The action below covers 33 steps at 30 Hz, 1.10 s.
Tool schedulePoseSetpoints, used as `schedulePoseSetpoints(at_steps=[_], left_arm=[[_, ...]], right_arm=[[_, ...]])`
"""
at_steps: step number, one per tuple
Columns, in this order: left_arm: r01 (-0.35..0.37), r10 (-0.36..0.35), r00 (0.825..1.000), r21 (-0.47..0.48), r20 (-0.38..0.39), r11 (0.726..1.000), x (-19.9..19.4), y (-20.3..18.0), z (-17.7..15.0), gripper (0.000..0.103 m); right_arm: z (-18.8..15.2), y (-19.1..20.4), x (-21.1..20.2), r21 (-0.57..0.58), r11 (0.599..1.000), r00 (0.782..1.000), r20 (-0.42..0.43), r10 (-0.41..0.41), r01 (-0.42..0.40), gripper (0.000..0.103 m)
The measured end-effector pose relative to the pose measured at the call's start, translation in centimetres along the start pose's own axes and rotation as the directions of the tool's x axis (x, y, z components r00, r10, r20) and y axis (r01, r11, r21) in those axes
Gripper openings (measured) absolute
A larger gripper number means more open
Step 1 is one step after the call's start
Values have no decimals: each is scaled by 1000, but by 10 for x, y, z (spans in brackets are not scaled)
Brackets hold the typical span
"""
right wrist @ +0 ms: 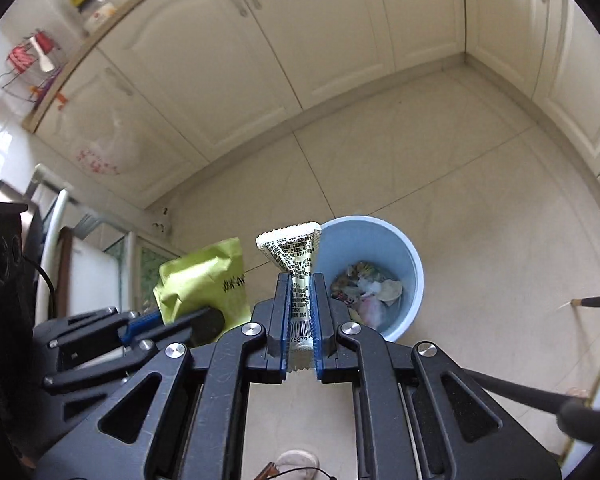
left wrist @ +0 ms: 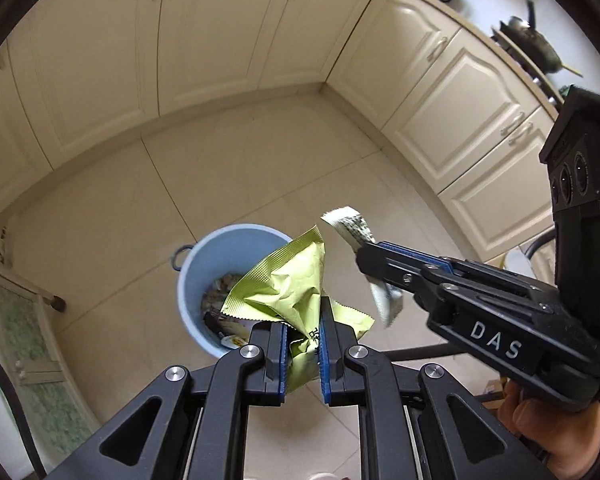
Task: Collect trash
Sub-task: 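Carry both items over the blue bucket and open both tools to drop them, then move both tools back toward the table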
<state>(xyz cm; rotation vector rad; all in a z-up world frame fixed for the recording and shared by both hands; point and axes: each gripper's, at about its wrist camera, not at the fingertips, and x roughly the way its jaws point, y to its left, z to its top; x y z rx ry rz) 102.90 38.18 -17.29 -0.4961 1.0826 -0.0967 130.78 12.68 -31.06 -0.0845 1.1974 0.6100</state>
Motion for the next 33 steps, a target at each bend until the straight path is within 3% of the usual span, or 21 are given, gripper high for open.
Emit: schedulePoseSetpoints(at_steps=[3,4,6,10,12,13,19,22,26,31,33], left_arm=[[-24,24,1000,-2,-12,1000,18,6,24,10],[-24,24,1000,-11,-14,1000,22,6,25,12],[-29,28,999,-32,-17,999,33,4,36,14],[-58,56,997,-49,-46,997,46,-2,40,26],[-105,103,994,-71,-34,992,40,-9,44,45],[-110,109,994,-82,-18,991,35,-11,46,50],[-184,194,977,-111,86,977,-30,-23,42,54],[-243,257,951,-101,174,965,-76,-38,41,56],[-262,277,905,-89,323,961,-144,-68,33,73],[-263,255,832,-54,492,963,-221,-118,18,86],[-268,241,793,-35,560,963,-248,-143,9,94]], right_arm=[[6,-10,16,9,1000,1000,-2,-7,7,18],[8,-14,20,15,1000,1000,-2,-9,9,31],[9,-19,21,20,1000,1000,12,-15,15,44],[10,-23,17,30,999,1000,26,-16,16,45],[9,-20,12,28,999,999,36,-29,28,46],[9,-19,6,27,999,998,44,-43,42,48],[6,-1,-44,2,997,991,106,-77,78,56],[3,16,-86,-21,996,982,167,-87,92,63],[-6,43,-156,-56,992,958,273,-93,112,68],[-39,70,-261,-73,980,893,429,-138,186,92],[-57,81,-303,-69,975,860,488,-150,210,94]])
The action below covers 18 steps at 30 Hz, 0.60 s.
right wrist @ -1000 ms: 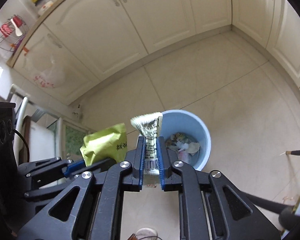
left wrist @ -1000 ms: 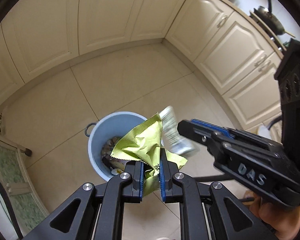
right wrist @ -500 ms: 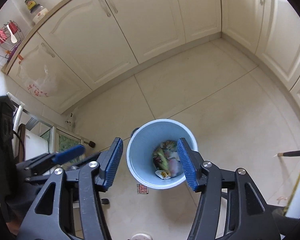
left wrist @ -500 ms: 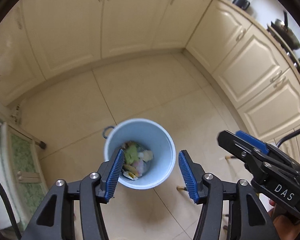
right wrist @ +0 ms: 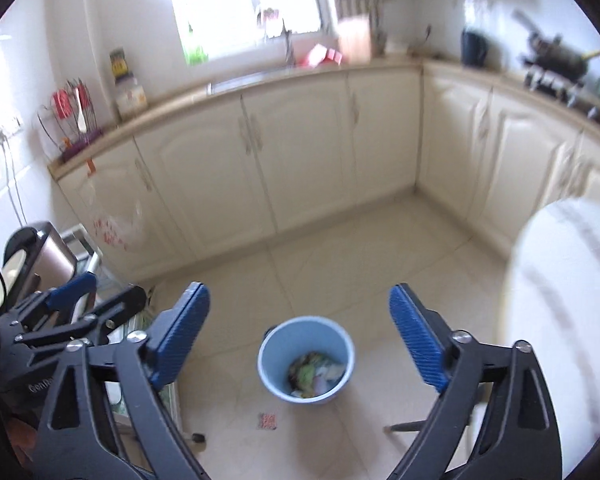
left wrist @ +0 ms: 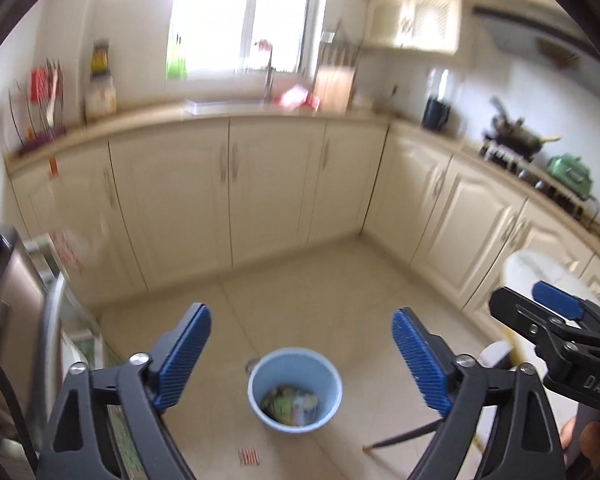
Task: Collect trash
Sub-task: 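Move both tools back toward the table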
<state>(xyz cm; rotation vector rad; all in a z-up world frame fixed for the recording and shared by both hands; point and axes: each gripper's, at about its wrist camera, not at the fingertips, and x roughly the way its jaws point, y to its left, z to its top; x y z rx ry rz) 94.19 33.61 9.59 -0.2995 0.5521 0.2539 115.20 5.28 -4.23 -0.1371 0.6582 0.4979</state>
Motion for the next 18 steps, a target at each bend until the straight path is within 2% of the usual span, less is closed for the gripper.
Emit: schedulePoseSetpoints(at_steps=[3,5,9,13,18], left_arm=[[19,-21,996,28,85,999,-43,-31,4,98],[28,-34,990,48,140,998,-69,-50,4,102],[49,-67,971,84,228,995,-109,-86,-2,102],[80,-106,946,97,305,992,-142,-106,-27,102],[130,-165,917,119,364,984,-182,-124,-55,102]], right_arm=[[3,2,-65,-7,999,995,84,-53,53,103],[2,3,-109,-13,997,987,143,-78,81,103],[-6,0,-191,12,993,964,236,-121,121,103],[-16,3,-265,34,983,931,315,-184,182,103],[-32,8,-334,58,964,885,385,-260,258,103]])
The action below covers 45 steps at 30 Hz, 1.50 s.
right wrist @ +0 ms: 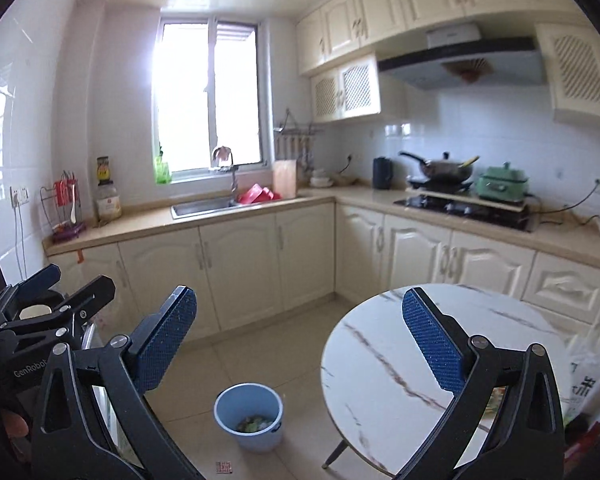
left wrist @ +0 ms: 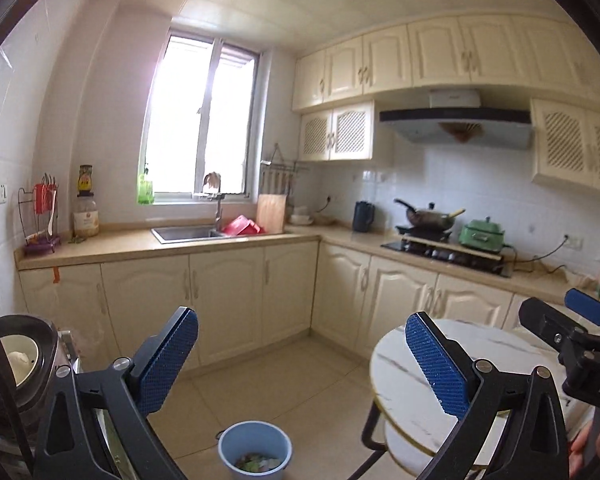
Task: Collect trash
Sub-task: 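Move both tools back toward the table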
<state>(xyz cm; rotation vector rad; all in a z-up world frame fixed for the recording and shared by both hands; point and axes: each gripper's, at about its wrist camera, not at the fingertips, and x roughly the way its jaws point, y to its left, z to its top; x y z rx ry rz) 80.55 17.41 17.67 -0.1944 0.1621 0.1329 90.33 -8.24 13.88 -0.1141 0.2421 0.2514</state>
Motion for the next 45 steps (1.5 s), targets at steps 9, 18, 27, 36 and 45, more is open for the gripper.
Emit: schedulePoseSetpoints(at_steps=[9,18,27,36,45], left_arm=[[35,-41,993,58,115,998,-175,-3,-93,102],[79,-91,984,83,152,993,-262,-17,-165,102],[100,-112,986,98,121,990,-246,-38,-162,102],[158,-151,986,99,-71,982,-144,-76,-153,102],[280,-232,922,120,-309,952,-36,-148,-150,102]], right_arm=[[3,-18,-93,2,992,987,98,-127,127,103],[4,-27,-127,17,985,976,129,-173,172,103],[-3,-47,-126,41,977,970,113,-213,209,103],[-38,-112,-77,100,940,945,-54,-322,326,103],[-116,-205,-5,143,893,867,-346,-360,428,103]])
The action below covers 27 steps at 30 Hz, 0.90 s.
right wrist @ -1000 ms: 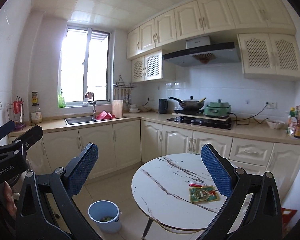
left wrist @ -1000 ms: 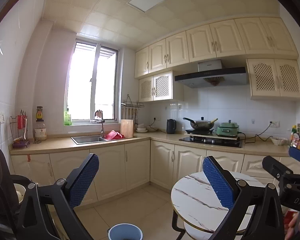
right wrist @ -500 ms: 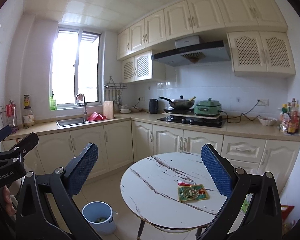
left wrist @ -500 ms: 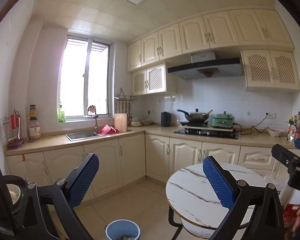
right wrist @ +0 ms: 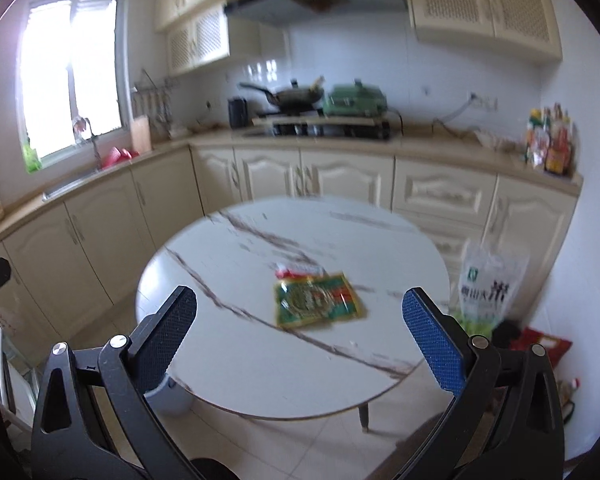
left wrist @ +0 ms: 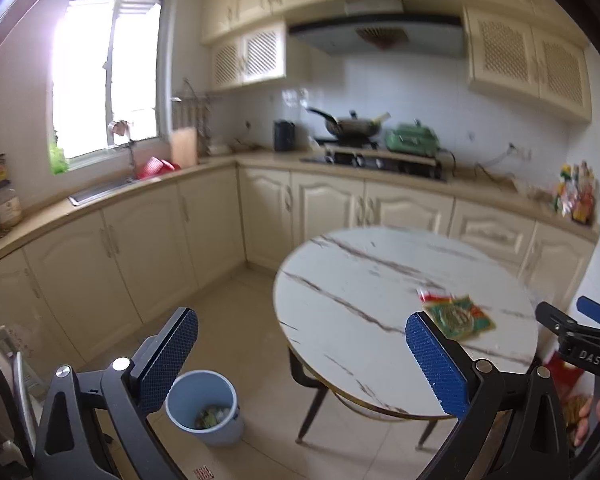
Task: Collect trash
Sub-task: 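Move both tools back toward the table, then grasp the red-white candy wrapper with the left tool while the right tool grasps the green-gold packet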
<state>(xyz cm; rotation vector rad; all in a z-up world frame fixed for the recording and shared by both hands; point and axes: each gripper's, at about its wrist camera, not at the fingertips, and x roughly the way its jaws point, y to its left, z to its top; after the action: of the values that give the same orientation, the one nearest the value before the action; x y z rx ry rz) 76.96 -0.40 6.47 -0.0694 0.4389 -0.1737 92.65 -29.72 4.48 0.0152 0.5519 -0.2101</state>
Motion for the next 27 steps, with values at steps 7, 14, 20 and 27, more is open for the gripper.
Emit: schedulePoseSetpoints(at_steps=[7,14,20,27], left_arm=[[47,-41,989,34,-142,998,76,-34,32,102],[91,-79,973,47,-216,995,144,-42,67,102],[123,-101,964,76,-246,989,200,-51,96,102],[107,-77,963,103,-258,989,243,-49,109,102]], right_arm=[[-32,-24,80,-80,997,980,-195,-33,18,103],[-20,-38,132,-55,997,970,-241,36,-50,103],[1,-39,168,-29,993,960,-263,99,-111,103],[-2,-8,213,-107,978,931,-340,132,-178,103]])
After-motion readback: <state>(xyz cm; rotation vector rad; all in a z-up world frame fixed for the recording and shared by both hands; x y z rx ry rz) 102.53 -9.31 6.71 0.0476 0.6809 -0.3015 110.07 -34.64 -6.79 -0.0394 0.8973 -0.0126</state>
